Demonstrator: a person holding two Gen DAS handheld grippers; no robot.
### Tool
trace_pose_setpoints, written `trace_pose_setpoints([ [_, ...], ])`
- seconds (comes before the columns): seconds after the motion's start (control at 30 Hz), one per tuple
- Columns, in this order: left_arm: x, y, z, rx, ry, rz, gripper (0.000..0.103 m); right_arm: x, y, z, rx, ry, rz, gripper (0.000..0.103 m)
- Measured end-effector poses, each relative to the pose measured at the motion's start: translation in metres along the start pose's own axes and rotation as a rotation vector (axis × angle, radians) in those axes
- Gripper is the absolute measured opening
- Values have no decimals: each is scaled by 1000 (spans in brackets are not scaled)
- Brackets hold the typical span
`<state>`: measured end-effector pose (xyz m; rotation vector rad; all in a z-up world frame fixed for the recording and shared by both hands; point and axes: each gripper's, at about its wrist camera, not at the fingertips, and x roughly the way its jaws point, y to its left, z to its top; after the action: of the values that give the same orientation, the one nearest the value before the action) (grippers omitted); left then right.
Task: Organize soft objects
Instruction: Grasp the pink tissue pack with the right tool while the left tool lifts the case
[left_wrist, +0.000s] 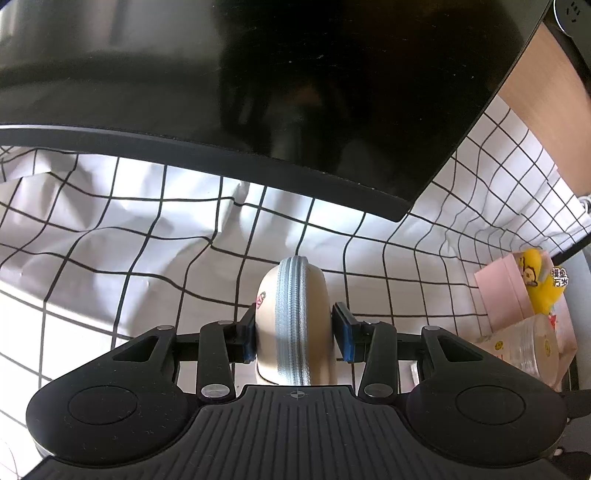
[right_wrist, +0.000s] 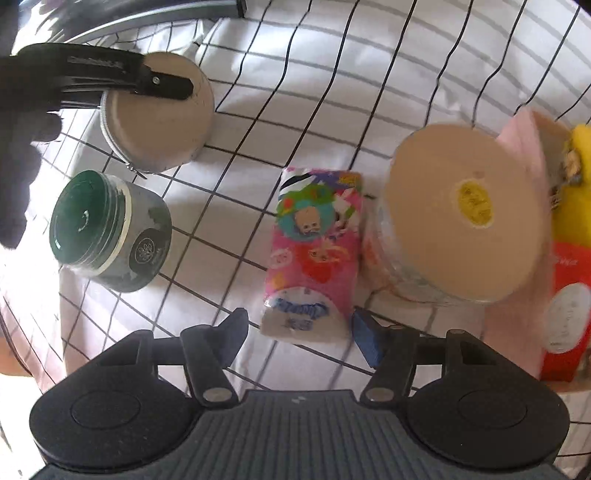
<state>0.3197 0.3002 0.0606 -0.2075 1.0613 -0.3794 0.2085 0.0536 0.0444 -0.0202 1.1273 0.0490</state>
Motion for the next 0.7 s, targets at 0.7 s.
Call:
trace_pose_setpoints([
  [0.7, -4, 2, -9, -11, 8, -4, 46, 11, 31, 3, -118, 0, -16, 74],
])
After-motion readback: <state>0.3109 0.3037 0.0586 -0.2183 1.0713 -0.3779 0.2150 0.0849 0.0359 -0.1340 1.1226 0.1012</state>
